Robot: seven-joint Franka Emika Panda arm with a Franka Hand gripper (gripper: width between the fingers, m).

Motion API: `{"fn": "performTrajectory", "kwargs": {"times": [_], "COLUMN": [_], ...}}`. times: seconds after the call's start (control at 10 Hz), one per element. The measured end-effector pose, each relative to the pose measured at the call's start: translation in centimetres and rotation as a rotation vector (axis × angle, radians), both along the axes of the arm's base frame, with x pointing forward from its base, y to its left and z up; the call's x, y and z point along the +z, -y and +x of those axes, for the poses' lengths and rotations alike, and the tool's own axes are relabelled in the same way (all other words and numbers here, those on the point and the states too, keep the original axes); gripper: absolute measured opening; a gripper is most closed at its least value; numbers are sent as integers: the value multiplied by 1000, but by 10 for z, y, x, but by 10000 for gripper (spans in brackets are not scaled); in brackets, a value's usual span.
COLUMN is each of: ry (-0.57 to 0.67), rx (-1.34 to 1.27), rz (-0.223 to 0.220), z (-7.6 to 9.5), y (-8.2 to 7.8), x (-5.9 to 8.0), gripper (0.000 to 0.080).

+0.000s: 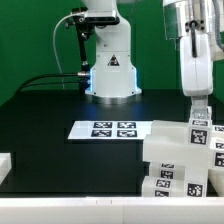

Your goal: Assemble chair

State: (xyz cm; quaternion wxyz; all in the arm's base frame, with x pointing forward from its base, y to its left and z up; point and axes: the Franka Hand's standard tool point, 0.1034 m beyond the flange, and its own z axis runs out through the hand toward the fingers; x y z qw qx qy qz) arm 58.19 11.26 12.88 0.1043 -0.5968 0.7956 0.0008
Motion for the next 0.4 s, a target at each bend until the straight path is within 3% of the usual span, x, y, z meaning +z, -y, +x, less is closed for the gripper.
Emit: {"fn": "performTrajectory", "kwargs": {"times": [0.2, 0.4], "ry": [33, 27], "rx": [22, 26], "rz": [15, 10], "z": [6, 4], "y": [0, -1], "x": [22, 16], "gripper": [648, 648]}}
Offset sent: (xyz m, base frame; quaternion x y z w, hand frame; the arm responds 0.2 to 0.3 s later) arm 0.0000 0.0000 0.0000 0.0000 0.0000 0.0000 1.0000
